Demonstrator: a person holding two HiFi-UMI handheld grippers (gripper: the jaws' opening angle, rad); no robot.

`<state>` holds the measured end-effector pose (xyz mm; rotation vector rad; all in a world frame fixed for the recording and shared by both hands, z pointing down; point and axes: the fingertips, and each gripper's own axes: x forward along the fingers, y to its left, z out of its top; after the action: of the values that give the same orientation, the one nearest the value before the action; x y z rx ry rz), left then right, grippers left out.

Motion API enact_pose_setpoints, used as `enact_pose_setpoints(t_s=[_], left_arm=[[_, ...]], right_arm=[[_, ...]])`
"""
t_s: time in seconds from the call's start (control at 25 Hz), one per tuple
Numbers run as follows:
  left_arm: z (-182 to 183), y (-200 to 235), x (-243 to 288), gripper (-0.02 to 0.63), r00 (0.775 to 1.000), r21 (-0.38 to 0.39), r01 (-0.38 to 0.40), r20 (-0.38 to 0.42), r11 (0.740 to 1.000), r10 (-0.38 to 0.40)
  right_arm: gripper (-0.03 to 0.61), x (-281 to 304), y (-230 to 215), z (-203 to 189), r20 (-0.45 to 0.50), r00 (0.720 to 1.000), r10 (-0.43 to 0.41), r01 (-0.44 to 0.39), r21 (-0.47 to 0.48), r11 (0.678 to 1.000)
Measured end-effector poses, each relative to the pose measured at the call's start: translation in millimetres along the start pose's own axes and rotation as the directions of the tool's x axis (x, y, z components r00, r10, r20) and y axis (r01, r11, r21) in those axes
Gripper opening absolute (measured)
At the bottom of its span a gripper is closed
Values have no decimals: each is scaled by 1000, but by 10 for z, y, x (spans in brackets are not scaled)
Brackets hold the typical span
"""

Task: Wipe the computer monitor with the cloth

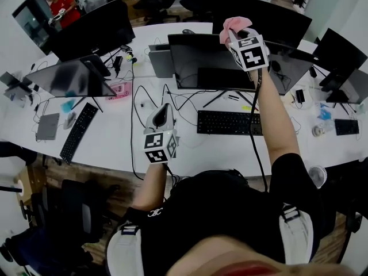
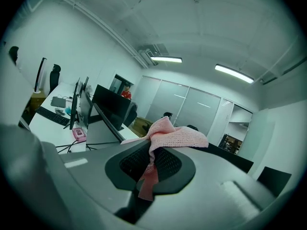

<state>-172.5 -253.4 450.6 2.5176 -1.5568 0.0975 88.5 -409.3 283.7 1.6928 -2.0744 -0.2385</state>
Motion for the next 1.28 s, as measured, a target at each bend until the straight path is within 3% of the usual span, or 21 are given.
enact_pose_setpoints(t_s=[0.52,0.8,1.28], left_arm=[[-15,-735,189,51,1000,33,-9,-22,999,10],[-51,-999,205,51,999,31,-28,-33,999,29],[-83,-1570,344,51,999,43,-23,-23,999,24]], right_arm=[[14,-323,-770,-465,6,1000,-20,19,64,998],[14,-518,-1111,-652,6,997,-83,83,-4,997],[14,-813,-1758,-1037,-10,993,-121,121,4,993]])
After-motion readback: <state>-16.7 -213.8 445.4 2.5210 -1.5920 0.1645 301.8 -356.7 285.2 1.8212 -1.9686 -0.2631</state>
